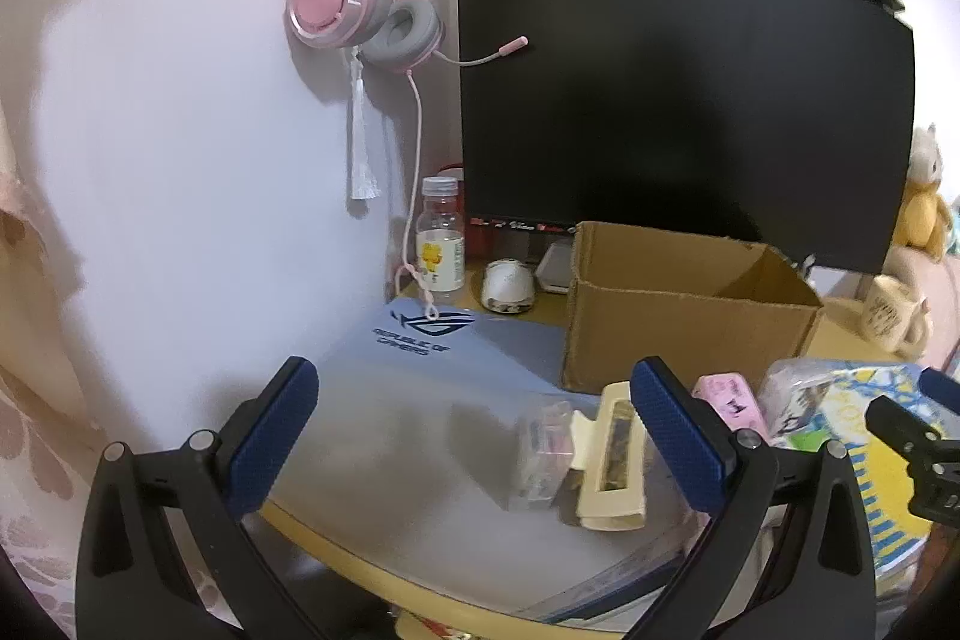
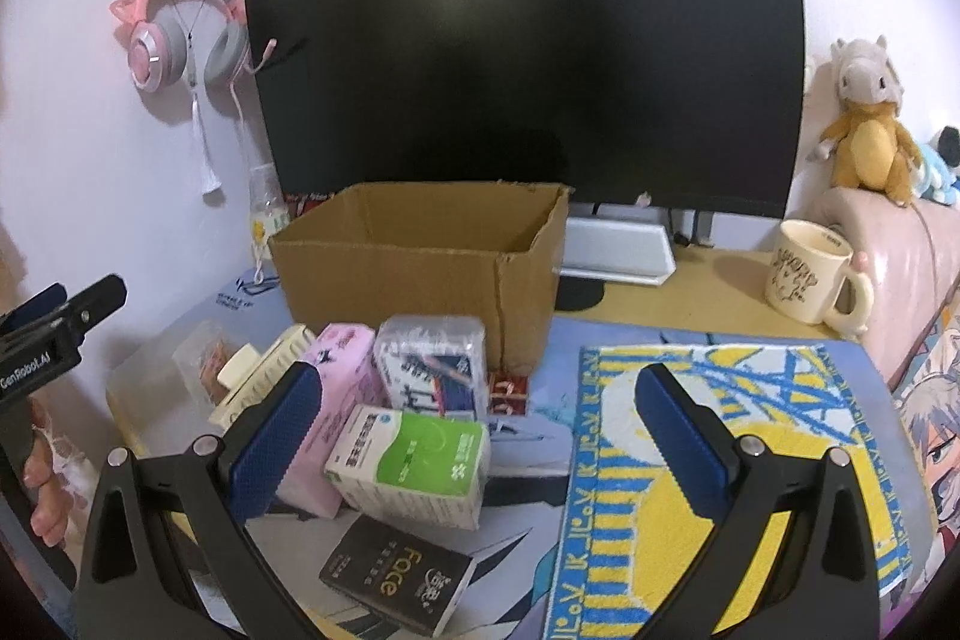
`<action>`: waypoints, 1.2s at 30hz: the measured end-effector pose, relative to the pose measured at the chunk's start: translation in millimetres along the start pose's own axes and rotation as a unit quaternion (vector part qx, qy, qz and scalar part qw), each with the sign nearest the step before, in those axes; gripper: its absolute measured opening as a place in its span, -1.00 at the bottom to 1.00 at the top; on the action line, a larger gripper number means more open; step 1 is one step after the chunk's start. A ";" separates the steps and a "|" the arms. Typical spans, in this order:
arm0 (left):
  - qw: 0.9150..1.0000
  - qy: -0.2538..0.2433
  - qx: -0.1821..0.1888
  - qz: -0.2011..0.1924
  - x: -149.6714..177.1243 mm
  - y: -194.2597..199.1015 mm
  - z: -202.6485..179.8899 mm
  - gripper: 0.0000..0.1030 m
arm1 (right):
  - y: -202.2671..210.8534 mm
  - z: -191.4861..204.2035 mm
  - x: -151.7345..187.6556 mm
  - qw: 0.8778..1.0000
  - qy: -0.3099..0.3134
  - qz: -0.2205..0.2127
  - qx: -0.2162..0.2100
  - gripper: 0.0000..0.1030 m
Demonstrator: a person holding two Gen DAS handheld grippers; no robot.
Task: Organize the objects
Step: 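Reach the left tool to the clear plastic box while the right tool reaches the black Face pack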
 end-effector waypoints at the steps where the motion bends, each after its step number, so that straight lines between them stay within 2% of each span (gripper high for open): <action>1: 1.000 -0.003 -0.004 0.002 0.6 -0.8 -0.9 1.00 | -1.4 0.2 1.6 1.000 0.001 0.005 0.001 1.00; 12: 0.999 -0.013 -0.014 0.030 8.5 -16.6 -3.7 1.00 | -14.5 2.4 24.4 0.998 0.007 0.070 0.004 1.00; 19: 0.999 -0.028 -0.025 0.034 12.0 -24.5 -7.0 1.00 | -23.4 4.3 36.4 0.994 0.030 0.098 0.022 1.00; 32: 0.997 -0.035 -0.032 0.056 19.1 -39.8 -12.2 1.00 | -34.6 6.1 53.9 0.988 0.036 0.148 0.028 1.00; 36: 0.997 -0.032 -0.047 0.059 20.7 -43.7 -9.9 1.00 | -36.5 8.2 57.2 0.986 0.044 0.158 0.034 1.00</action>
Point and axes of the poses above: each gripper's, at about its wrist camera, not at the fingertips, and y roughly against the way its jaws point, z to its left, x to its underside, the point moved 8 cm from there along -y, roughly the way its jaws point, and after that the axes turned 11 degrees about -y, right-handed, at the moved point
